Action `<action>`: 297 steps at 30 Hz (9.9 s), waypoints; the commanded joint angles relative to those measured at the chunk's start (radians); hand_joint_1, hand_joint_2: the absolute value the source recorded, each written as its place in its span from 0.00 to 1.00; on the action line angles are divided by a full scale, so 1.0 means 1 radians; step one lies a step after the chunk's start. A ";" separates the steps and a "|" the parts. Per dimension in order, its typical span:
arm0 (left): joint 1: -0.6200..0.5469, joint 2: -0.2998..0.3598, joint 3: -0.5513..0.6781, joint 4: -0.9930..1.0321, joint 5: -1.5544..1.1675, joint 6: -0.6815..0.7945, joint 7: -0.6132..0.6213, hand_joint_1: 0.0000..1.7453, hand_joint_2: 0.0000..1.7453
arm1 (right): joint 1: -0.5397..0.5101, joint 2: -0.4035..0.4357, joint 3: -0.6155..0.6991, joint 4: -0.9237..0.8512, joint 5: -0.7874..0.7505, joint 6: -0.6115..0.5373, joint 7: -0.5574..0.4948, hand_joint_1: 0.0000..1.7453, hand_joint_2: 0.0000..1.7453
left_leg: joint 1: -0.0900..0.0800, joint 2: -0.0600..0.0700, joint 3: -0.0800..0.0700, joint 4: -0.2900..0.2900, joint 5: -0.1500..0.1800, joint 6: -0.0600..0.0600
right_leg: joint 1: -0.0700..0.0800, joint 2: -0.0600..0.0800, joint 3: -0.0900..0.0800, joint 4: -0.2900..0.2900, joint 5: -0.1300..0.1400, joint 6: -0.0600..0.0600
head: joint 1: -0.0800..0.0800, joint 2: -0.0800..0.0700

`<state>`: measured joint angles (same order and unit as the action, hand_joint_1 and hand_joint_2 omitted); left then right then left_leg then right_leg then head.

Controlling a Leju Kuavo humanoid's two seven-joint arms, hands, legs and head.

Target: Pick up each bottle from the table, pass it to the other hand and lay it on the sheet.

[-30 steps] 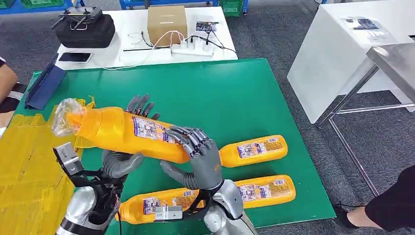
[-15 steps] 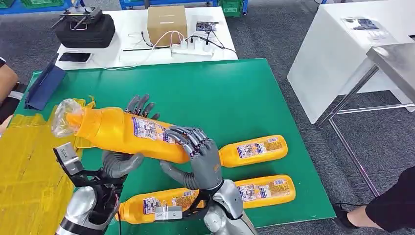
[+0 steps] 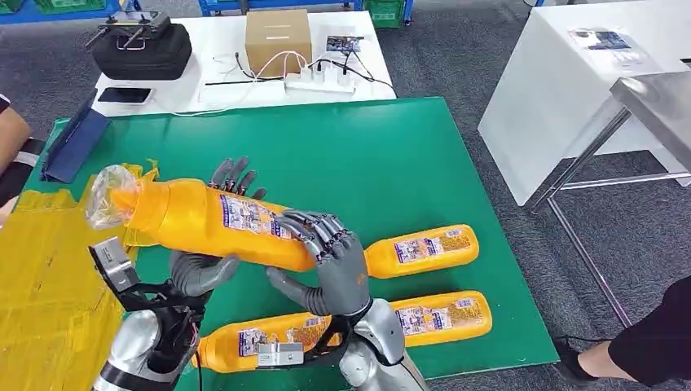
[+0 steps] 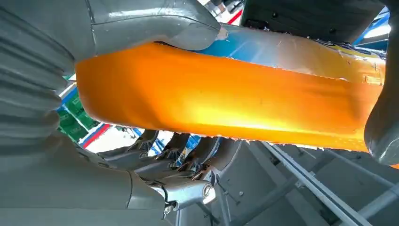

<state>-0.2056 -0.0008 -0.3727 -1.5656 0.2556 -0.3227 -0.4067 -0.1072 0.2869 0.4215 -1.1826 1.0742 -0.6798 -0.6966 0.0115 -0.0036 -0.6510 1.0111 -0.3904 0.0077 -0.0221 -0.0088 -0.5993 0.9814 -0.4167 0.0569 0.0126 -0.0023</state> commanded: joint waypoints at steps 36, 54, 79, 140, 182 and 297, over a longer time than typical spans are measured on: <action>0.039 -0.024 0.094 0.024 -0.317 0.525 -0.060 1.00 1.00 | 0.025 -0.130 0.162 -0.126 -0.474 -0.018 0.112 0.58 1.00 | 0.001 0.000 0.004 0.000 -0.002 0.000 | 0.001 0.000 0.004 -0.001 -0.002 -0.002 | 0.000 0.000; -0.074 0.159 0.213 0.164 -1.515 0.833 0.318 1.00 1.00 | 0.016 -0.237 0.317 -0.162 -0.211 0.350 0.433 0.00 1.00 | 0.001 0.000 0.007 0.001 -0.003 0.000 | 0.002 0.001 0.008 0.001 -0.003 -0.005 | 0.000 0.000; -0.515 0.268 -0.182 1.046 -1.826 0.495 0.553 1.00 1.00 | -0.103 -0.246 0.464 0.045 -0.093 0.514 0.561 0.00 1.00 | 0.001 -0.001 0.003 -0.001 0.001 -0.001 | 0.002 -0.001 0.003 0.000 0.000 -0.003 | 0.000 0.000; -0.391 0.177 -0.005 0.824 -1.611 0.639 0.422 0.00 1.00 | -0.211 -0.236 0.580 0.305 0.008 0.615 0.759 0.00 1.00 | 0.001 0.003 0.003 -0.001 0.002 -0.001 | 0.001 0.003 0.003 -0.001 0.003 -0.005 | 0.000 0.000; -0.337 0.126 0.000 0.703 -1.528 0.638 0.379 0.00 1.00 | -0.237 -0.212 0.345 0.461 0.142 0.662 0.899 1.00 1.00 | 0.001 -0.003 0.001 -0.001 0.005 0.000 | 0.001 -0.003 0.002 0.000 0.002 -0.005 | 0.000 0.000; -0.164 -0.005 -0.097 0.186 -0.055 0.061 0.141 0.40 1.00 | -0.182 -0.140 0.374 0.184 -0.070 0.034 0.351 1.00 1.00 | 0.002 -0.001 -0.007 0.000 0.008 -0.001 | 0.002 0.000 -0.006 0.000 0.007 -0.003 | 0.000 0.000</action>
<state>-0.3148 0.0145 -0.4299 -1.4488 0.2175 -0.2708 -0.2739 -0.2513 0.1644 0.6767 -1.1139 0.9831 -0.6634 -0.3414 0.0123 -0.0031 -0.6631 1.0108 -0.3805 0.0065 -0.0210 -0.0075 -0.6118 0.9815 -0.4073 0.0565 0.0126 -0.0023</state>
